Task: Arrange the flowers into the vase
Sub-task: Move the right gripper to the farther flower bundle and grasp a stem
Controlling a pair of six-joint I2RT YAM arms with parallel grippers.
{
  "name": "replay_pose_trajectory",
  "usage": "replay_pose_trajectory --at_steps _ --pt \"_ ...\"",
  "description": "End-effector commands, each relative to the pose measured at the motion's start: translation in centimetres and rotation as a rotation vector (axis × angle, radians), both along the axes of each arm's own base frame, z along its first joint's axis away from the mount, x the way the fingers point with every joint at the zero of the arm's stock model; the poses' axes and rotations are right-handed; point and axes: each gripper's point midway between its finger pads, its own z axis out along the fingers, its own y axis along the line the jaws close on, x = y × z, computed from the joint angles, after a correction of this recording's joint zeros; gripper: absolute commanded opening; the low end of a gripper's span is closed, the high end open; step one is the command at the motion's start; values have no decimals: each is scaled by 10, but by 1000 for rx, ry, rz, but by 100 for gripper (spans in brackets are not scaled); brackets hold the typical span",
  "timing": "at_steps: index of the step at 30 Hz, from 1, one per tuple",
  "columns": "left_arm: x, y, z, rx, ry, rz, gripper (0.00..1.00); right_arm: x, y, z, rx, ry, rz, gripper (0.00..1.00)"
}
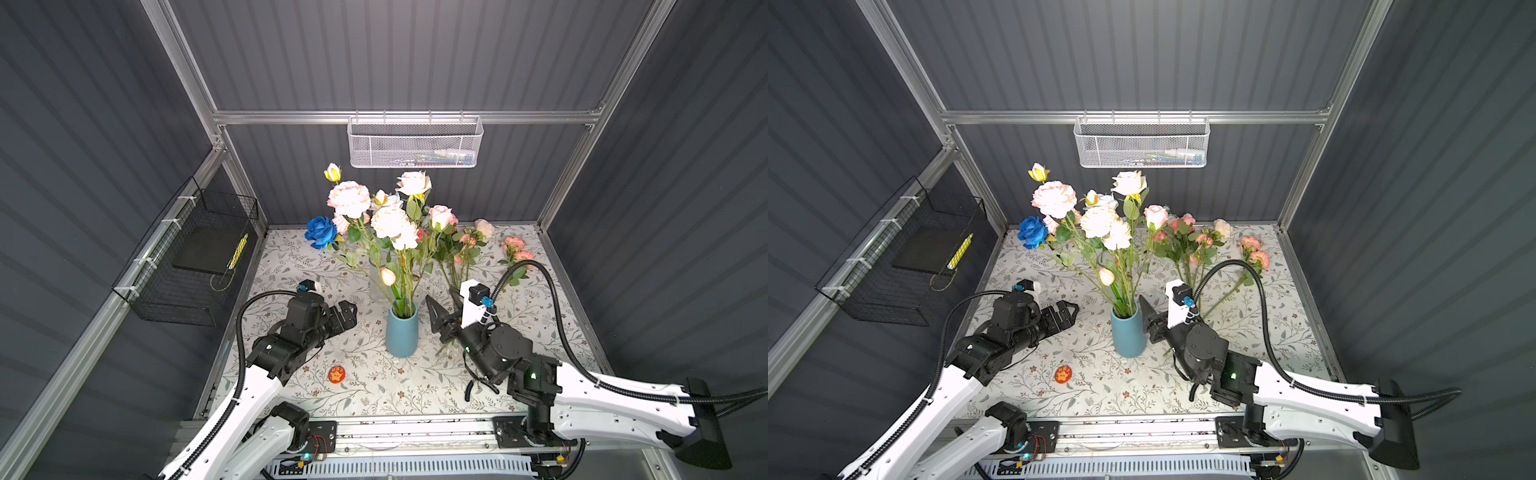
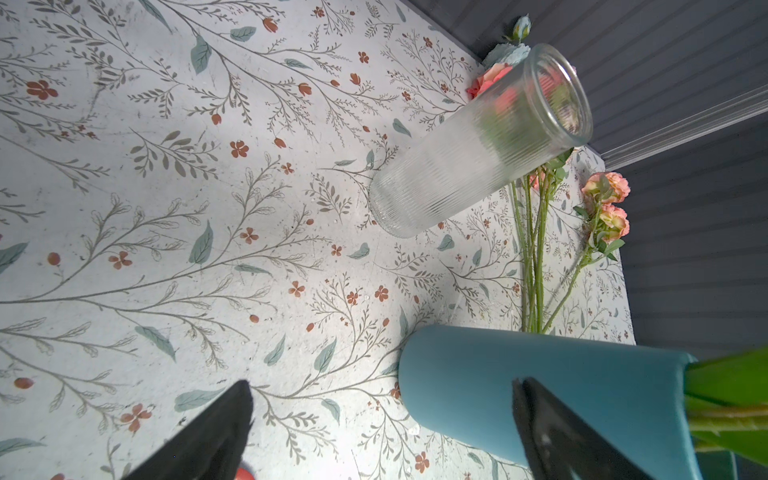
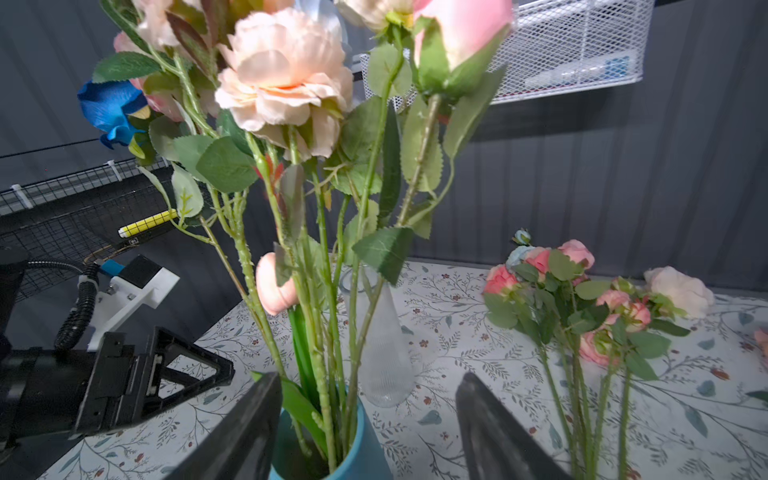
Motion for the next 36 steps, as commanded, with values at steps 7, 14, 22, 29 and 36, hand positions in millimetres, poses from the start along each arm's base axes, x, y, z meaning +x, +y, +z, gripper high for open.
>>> replay_pose_trajectory --at_steps 7,14,22,29,36 --pt "5 -14 1 -36 -6 -49 100 6 -59 -50 4 192 -212 72" --pt "6 -18 -7 -47 9 -60 100 29 -99 -116 58 499 -337 70" --pt "5 -18 -13 -43 22 -62 100 66 -156 -181 119 804 -555 70" --pt "2 -14 -14 -30 24 -56 100 106 -193 -234 122 1019 -687 70" --pt "-1 -9 -14 -12 21 -46 100 134 -211 -272 154 1162 -755 71"
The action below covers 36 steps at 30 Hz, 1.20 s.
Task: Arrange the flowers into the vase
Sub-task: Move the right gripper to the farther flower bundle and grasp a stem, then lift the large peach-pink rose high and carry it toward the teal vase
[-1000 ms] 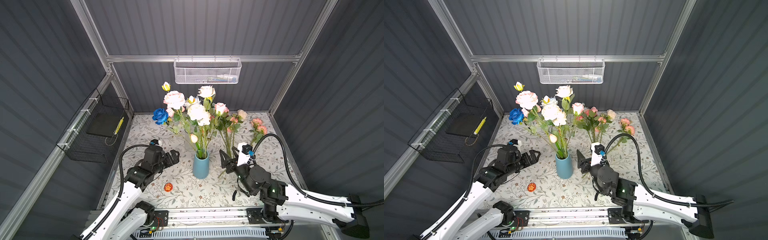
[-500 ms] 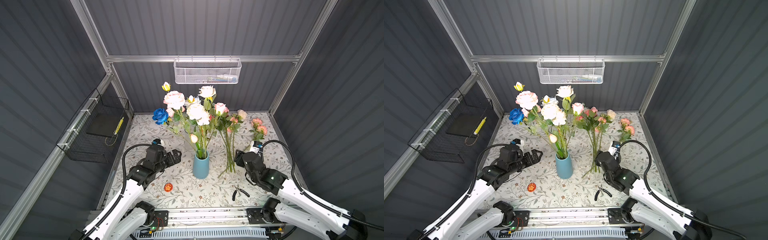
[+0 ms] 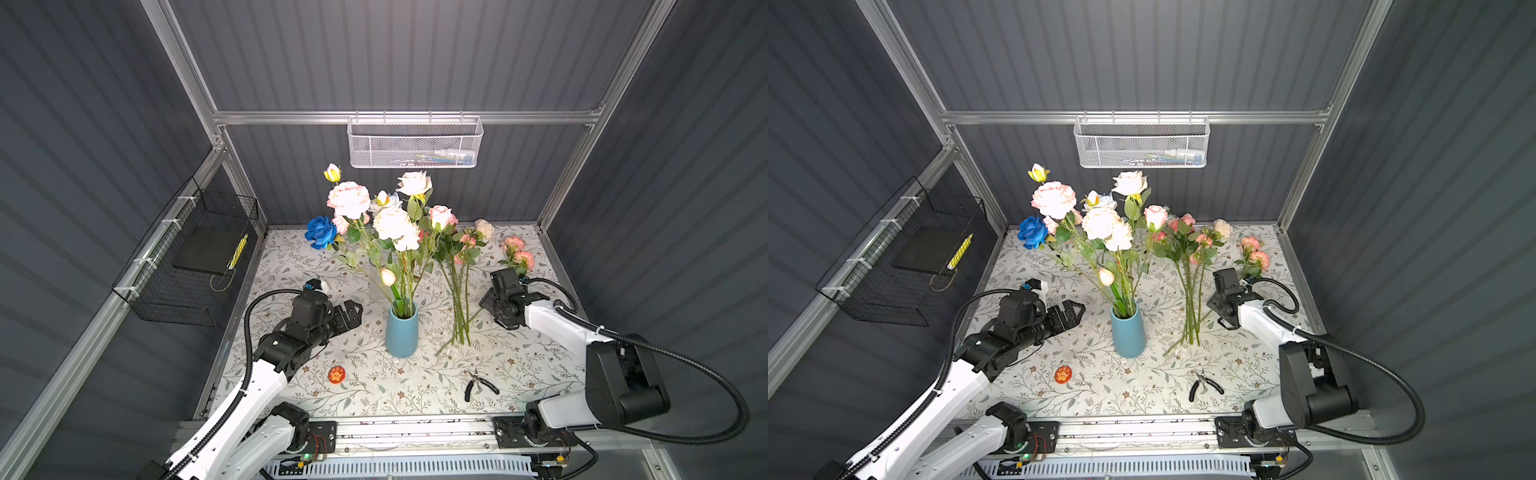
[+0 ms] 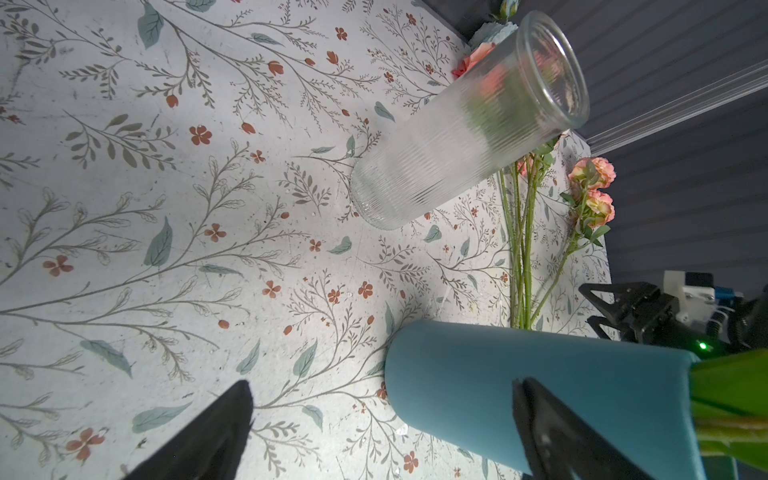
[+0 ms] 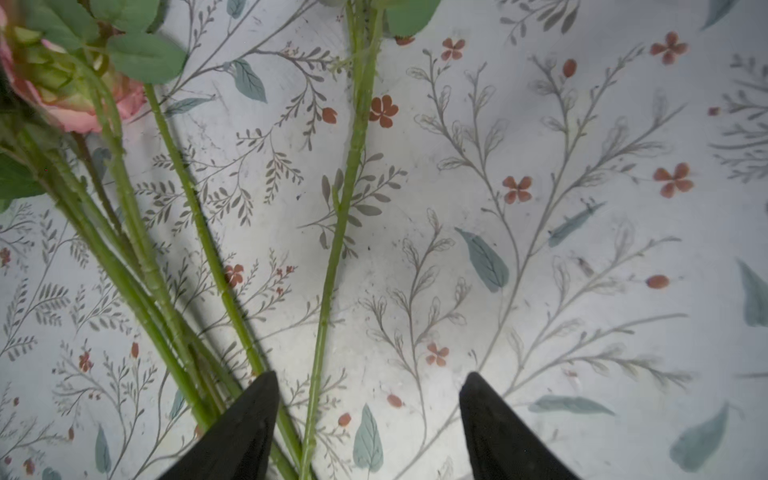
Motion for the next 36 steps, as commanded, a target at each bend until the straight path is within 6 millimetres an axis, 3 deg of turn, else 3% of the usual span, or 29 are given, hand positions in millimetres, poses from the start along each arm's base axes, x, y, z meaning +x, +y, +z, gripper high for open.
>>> replay_pose_trajectory --at_steps 1,10,13,18,22,27,36 --pt "-6 5 -6 28 13 2 100 8 0 -11 62 52 -21 71" --pt "-6 9 -7 43 10 14 100 21 2 -34 56 128 -21 64" --pt "-6 9 -9 48 14 12 100 24 3 -37 52 144 -10 53" --pt "-6 9 -10 50 18 16 100 28 2 -32 39 130 4 25" --pt "-6 10 -9 50 15 17 100 30 -2 -17 0 89 23 10" --pt "-5 9 -10 51 20 18 100 31 -12 9 -90 24 50 0" --pt "-3 9 -5 50 12 20 100 24 -20 70 -400 -87 128 0"
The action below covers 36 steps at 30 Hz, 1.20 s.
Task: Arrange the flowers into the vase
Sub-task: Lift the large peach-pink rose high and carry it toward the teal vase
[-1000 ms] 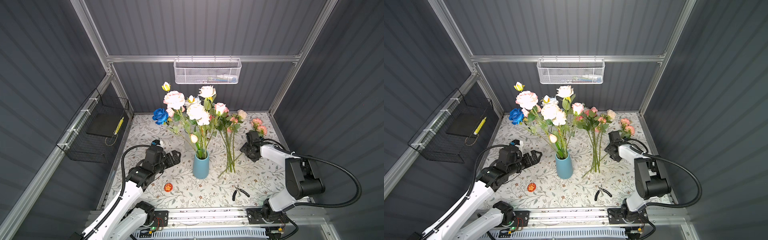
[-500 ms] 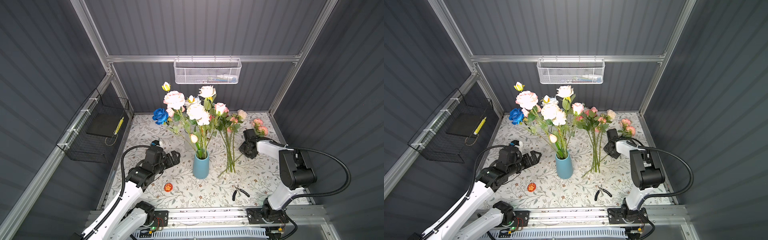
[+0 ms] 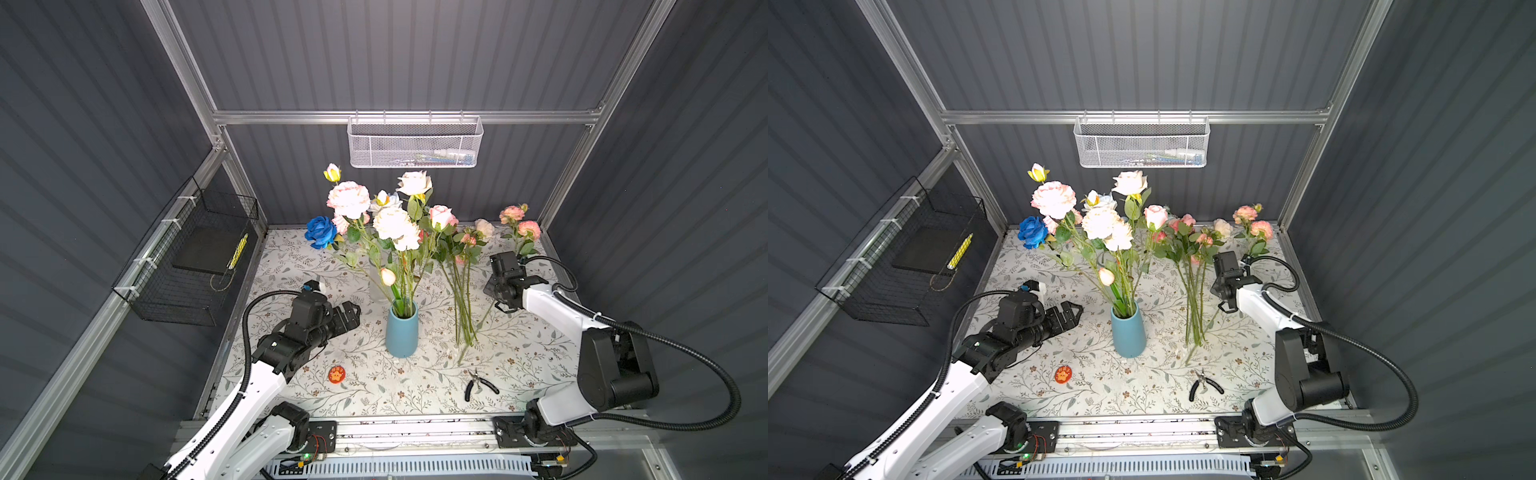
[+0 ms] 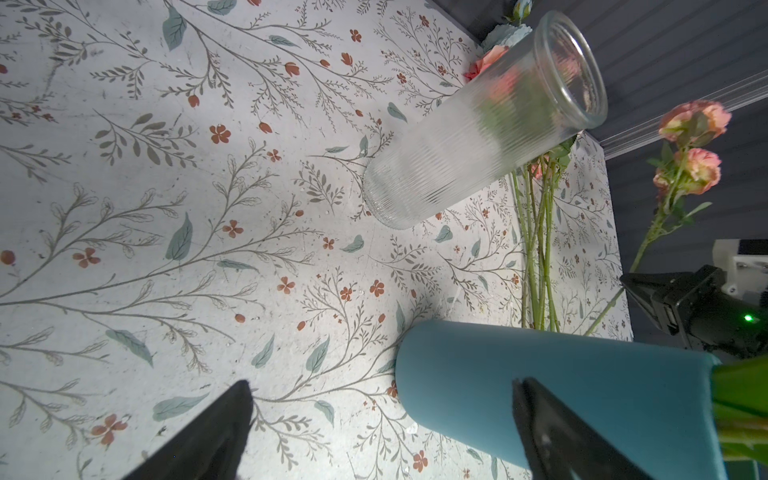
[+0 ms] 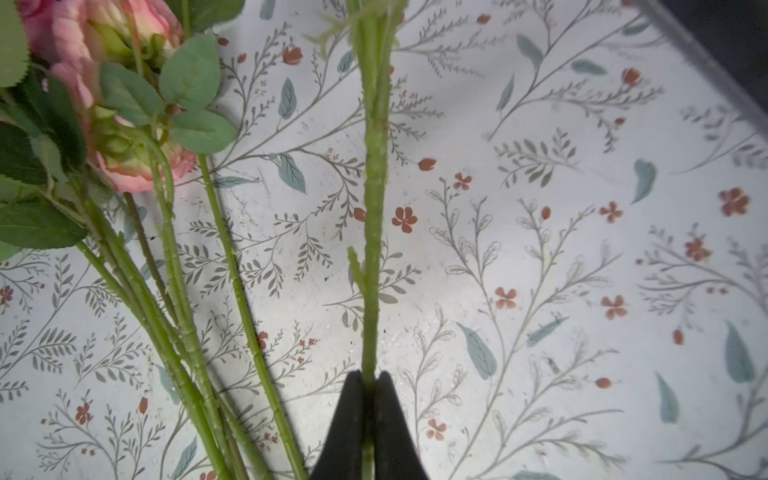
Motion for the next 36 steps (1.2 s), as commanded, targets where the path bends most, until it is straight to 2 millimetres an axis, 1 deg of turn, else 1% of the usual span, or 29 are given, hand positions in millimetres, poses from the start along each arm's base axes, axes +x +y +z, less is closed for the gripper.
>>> replay_pose_trajectory --at_steps 1,4,7,12,15,16,21,23,26,32,36 --pt "-1 3 -1 28 2 0 100 -8 -12 28 -215 -35 23 0" --pt "0 2 0 28 4 -3 100 -10 -10 60 -336 -94 37 0" --pt "1 2 3 26 -1 -3 100 -15 -12 93 -392 -168 29 0" --pt "0 2 5 25 -6 -1 100 -30 -13 153 -440 -312 23 0" --pt "1 2 6 25 -9 0 100 -44 -6 187 -413 -407 45 0" --pt "1 2 6 25 -10 0 100 -48 -1 204 -385 -469 55 0" --pt "1 3 5 26 -8 2 100 -74 33 262 -262 -702 172 0" --pt "1 3 6 27 -9 3 100 -86 49 288 -207 -805 239 0" --pt "0 4 5 29 -9 5 100 -103 73 321 -128 -929 341 0" --pt "0 4 6 26 -12 8 100 -136 123 371 49 -1138 565 0" --pt "0 4 7 25 -12 9 100 -156 152 402 168 -1253 686 0"
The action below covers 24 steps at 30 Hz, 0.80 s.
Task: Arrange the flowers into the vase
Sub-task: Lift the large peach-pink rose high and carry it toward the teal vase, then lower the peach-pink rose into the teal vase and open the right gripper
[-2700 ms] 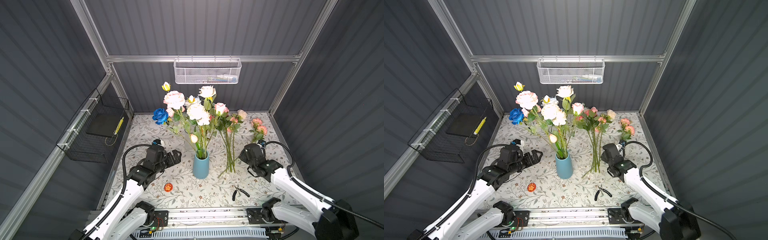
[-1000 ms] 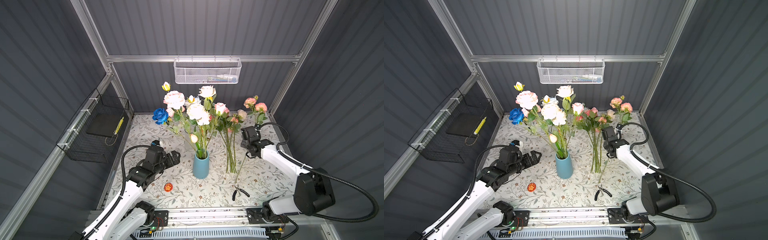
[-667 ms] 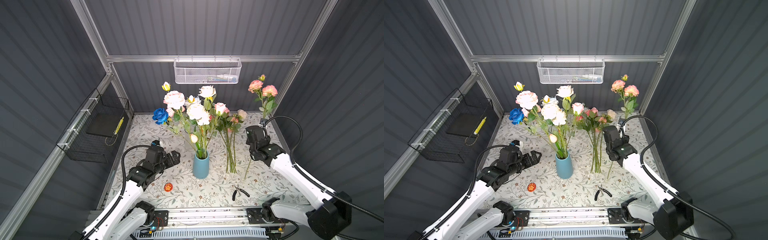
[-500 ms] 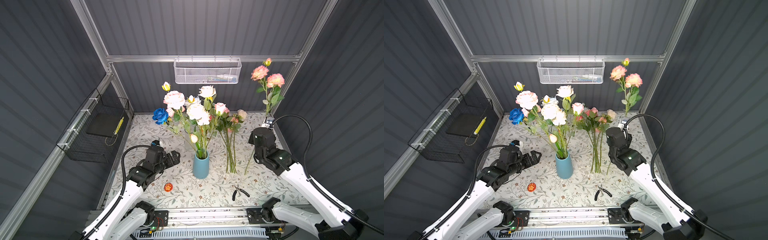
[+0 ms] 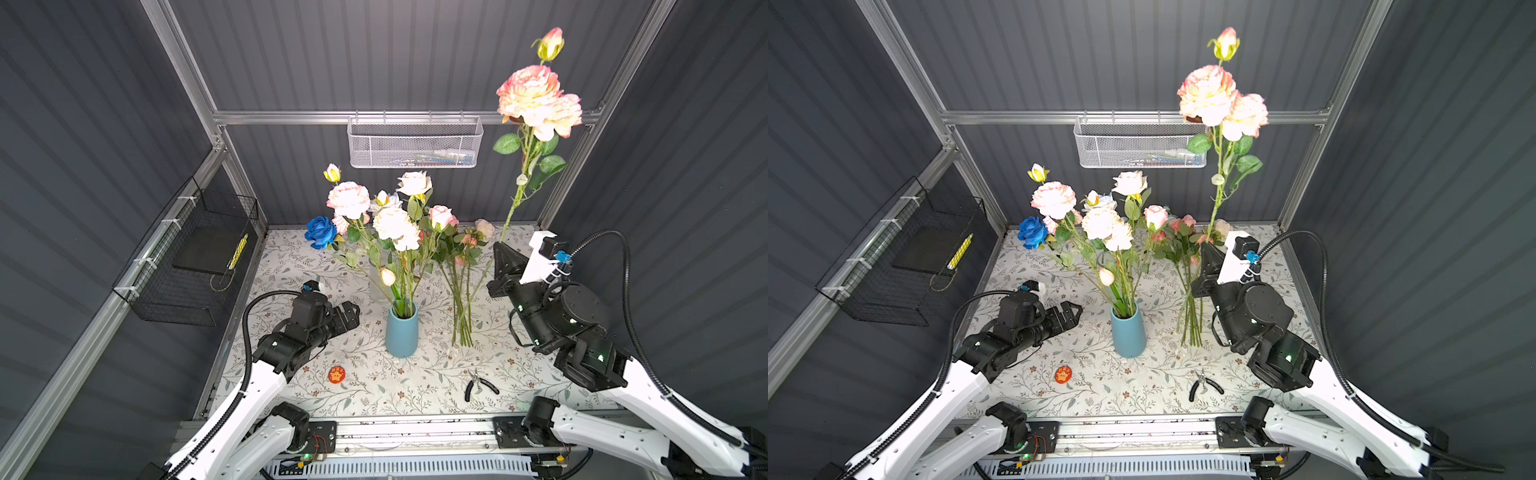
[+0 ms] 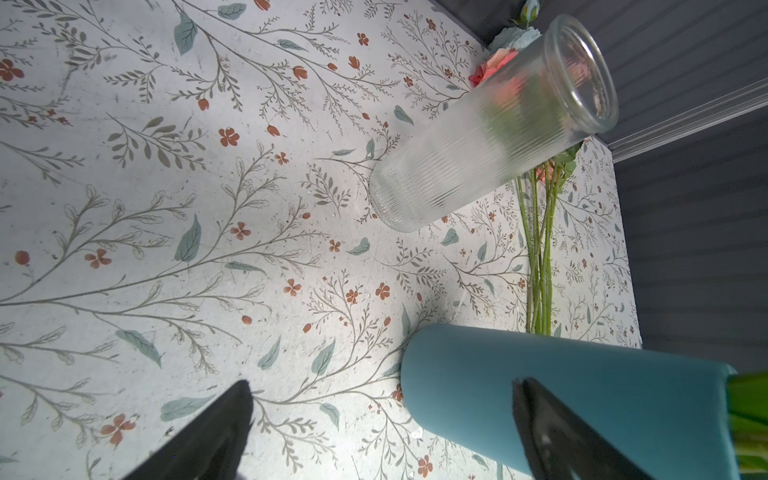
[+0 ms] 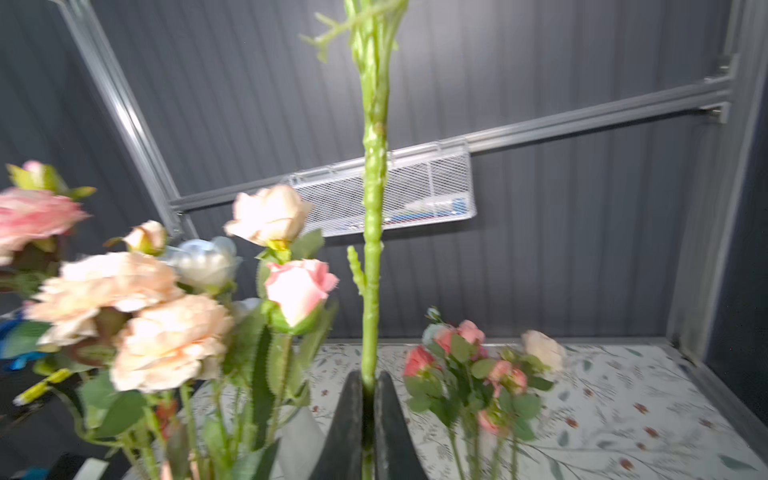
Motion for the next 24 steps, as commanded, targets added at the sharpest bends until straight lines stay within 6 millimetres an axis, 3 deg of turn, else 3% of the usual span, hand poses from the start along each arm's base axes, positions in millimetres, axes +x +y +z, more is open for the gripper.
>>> replay_pose_trajectory --at_steps 1,6,10,16,18,24 --pt "-2 2 9 11 -15 -6 100 -26 19 57 107 -170 160 0" --pt "-2 1 11 7 -17 -5 100 -46 55 89 109 -289 271 0" --pt "-2 1 11 5 -17 -6 100 -42 82 97 89 -315 301 0" --pt "-4 2 9 8 -11 -4 100 -31 115 88 68 -315 324 0" --pt "-4 3 10 10 -12 -4 100 -23 130 76 28 -310 312 0" --pt "-6 4 11 10 -17 -4 100 -8 148 42 -73 -298 237 0"
